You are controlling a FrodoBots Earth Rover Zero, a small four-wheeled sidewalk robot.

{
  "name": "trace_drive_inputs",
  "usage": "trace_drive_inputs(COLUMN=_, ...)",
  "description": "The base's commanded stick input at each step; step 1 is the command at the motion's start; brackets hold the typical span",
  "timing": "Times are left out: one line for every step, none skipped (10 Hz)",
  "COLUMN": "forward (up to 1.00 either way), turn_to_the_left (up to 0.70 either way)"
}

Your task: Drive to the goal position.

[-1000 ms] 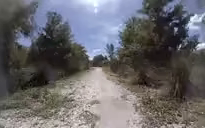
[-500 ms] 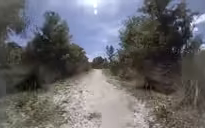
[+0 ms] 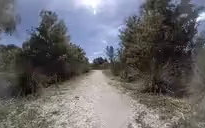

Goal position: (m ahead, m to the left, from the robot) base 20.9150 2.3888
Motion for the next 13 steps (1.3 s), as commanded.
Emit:
trace_drive_inputs(forward=0.70, turn_to_the_left=0.00)
trace_drive_inputs(forward=0.70, turn_to_the_left=0.00)
trace_drive_inputs(forward=0.70, turn_to_the_left=0.00)
trace_drive_inputs(forward=0.70, turn_to_the_left=0.00)
trace_drive_inputs(forward=0.70, turn_to_the_left=0.00)
trace_drive_inputs(forward=0.70, turn_to_the_left=0.00)
trace_drive_inputs(forward=0.70, turn_to_the_left=0.00)
trace_drive_inputs(forward=0.70, turn_to_the_left=0.00)
trace_drive_inputs(forward=0.70, turn_to_the_left=0.00)
trace_drive_inputs(forward=0.70, turn_to_the_left=0.00)
trace_drive_inputs(forward=0.70, turn_to_the_left=0.00)
trace_drive_inputs(forward=0.70, turn_to_the_left=0.00)
trace_drive_inputs(forward=0.70, turn_to_the_left=0.00)
